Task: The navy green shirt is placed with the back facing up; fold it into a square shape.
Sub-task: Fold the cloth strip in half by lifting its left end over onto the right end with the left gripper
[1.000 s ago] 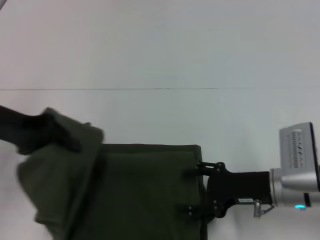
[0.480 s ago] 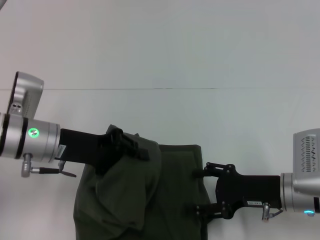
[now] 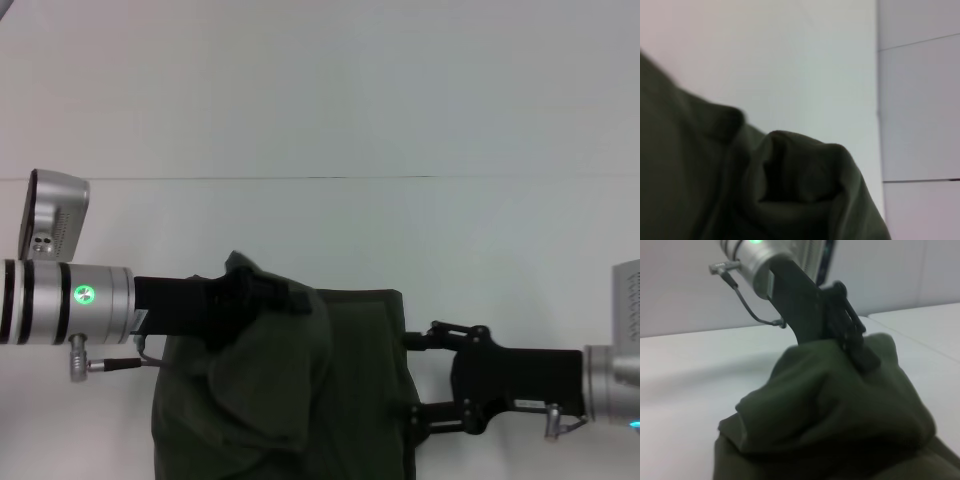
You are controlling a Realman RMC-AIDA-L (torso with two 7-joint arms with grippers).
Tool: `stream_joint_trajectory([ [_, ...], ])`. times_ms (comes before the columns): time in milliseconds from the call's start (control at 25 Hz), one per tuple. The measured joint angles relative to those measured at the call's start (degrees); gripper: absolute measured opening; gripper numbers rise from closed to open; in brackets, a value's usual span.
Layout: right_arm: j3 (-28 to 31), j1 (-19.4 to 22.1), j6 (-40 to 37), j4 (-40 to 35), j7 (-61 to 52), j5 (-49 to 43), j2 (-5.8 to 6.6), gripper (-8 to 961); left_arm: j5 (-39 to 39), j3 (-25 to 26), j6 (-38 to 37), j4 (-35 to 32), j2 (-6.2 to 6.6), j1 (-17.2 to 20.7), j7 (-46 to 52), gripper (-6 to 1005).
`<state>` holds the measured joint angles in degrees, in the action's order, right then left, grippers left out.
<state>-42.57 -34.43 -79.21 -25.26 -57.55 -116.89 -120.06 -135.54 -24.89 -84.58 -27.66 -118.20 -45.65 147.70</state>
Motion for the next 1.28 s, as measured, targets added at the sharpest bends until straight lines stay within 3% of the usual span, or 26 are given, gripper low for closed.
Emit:
stream_joint_trajectory([
  [280, 5.4, 5.1, -3.1, -5.3, -1.7, 0.0, 0.29, 905, 4.0, -0.2, 1.0, 0.9, -1.36, 0.6, -3.4, 326],
  [520, 7.0, 6.4, -4.0, -6.0, -1.8, 0.0, 0.36, 906, 4.1, -0.1, 0.2, 1.5, -1.17, 1.1, -3.1, 612],
  [680, 7.9, 6.5, -4.1, -6.0, -2.0, 0.0, 0.32, 906, 5.1, 0.4, -3.2, 1.5, 0.28, 1.9, -3.1, 766],
  [920, 11.4, 6.5, -7.2, -7.3, -9.8, 0.0, 1.31, 906, 12.1, 0.5, -9.7, 0.7, 3.72, 6.7, -8.3, 928],
  [1080, 12.3, 5.8, -12.8, -12.2, -19.2, 0.0, 1.32, 906, 13.1, 0.5, -13.8, 0.6, 6.19, 10.2, -17.4, 927],
  [1280, 10.0, 2.1, -22.1, -17.2, -26.1, 0.0, 0.26, 905, 14.5, 1.2, -15.5, -1.0, 6.63, 15.5, -32.5, 926],
])
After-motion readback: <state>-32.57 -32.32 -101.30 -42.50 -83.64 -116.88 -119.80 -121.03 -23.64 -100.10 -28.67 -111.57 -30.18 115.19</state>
